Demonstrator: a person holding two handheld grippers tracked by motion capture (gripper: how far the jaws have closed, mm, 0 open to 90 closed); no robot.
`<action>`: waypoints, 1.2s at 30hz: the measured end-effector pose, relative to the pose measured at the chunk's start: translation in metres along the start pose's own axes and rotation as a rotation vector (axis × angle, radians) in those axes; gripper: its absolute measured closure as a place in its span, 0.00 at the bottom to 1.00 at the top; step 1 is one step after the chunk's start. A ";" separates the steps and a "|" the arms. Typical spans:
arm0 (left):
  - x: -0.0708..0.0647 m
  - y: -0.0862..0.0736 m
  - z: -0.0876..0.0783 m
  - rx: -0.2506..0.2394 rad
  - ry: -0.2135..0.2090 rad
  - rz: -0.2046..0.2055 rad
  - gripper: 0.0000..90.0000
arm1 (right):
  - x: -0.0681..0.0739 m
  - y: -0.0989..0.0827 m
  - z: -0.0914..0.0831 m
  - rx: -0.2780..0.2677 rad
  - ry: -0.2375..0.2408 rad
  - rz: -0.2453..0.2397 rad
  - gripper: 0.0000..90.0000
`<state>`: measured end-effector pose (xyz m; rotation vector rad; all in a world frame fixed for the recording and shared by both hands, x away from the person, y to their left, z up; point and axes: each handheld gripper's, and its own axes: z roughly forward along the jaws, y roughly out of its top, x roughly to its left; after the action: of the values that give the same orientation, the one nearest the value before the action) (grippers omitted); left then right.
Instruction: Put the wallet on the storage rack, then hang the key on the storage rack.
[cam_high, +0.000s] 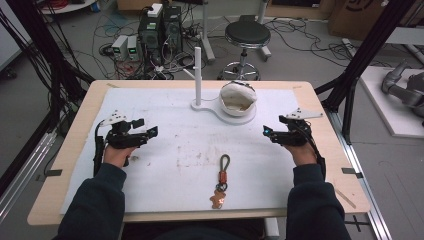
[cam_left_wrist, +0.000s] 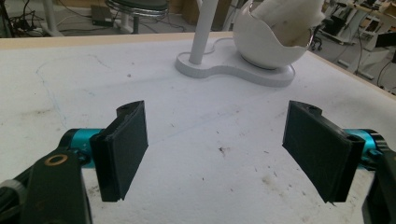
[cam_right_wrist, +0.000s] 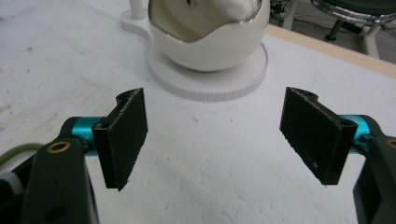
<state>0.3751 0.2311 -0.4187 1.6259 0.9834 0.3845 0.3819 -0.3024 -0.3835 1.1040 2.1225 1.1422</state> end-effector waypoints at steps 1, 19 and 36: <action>-0.001 0.000 -0.001 0.001 0.000 0.000 0.25 | 0.000 -0.003 0.000 -0.006 0.000 0.004 0.26; -0.004 -0.002 0.003 0.025 0.012 0.019 0.26 | 0.001 -0.018 -0.001 -0.007 -0.021 0.021 0.28; -0.016 -0.007 0.009 0.085 0.014 0.066 0.29 | 0.029 -0.025 0.020 0.110 0.182 -0.087 0.68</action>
<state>0.3687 0.2130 -0.4235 1.7384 0.9693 0.4034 0.3691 -0.2773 -0.4166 0.9766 2.3745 1.1351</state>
